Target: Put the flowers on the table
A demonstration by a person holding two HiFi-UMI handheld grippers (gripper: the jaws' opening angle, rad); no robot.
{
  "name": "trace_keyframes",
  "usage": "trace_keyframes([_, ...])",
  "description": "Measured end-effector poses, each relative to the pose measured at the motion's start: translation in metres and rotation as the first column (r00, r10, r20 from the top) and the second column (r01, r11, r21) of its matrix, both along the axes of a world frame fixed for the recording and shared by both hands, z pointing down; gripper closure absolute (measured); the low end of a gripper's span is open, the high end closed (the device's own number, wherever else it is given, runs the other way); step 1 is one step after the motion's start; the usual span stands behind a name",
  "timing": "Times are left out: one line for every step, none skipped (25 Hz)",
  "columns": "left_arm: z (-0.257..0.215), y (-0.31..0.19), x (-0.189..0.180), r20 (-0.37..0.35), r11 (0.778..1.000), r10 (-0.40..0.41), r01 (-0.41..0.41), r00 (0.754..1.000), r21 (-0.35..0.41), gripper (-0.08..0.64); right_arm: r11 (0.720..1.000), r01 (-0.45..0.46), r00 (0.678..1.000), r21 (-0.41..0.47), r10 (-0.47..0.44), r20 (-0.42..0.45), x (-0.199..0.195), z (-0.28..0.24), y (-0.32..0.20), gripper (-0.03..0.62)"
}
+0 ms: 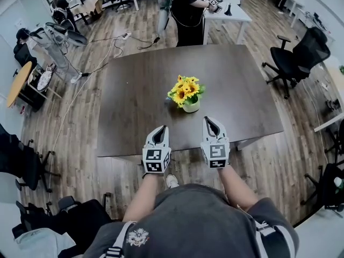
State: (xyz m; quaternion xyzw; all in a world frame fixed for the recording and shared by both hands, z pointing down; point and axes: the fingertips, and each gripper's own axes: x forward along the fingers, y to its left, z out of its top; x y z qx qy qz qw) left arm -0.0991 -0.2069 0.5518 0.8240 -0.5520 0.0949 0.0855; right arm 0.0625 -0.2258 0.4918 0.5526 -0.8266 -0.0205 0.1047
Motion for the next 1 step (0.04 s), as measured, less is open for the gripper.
trace_keyframes([0.0002,0.0020,0.0046,0.001,1.000,-0.001,0.001,1.000,0.001,0.552,1.000,0.006,1.000,0.007,-0.007,0.011,0.0043,0.0003,0.0017,0.569])
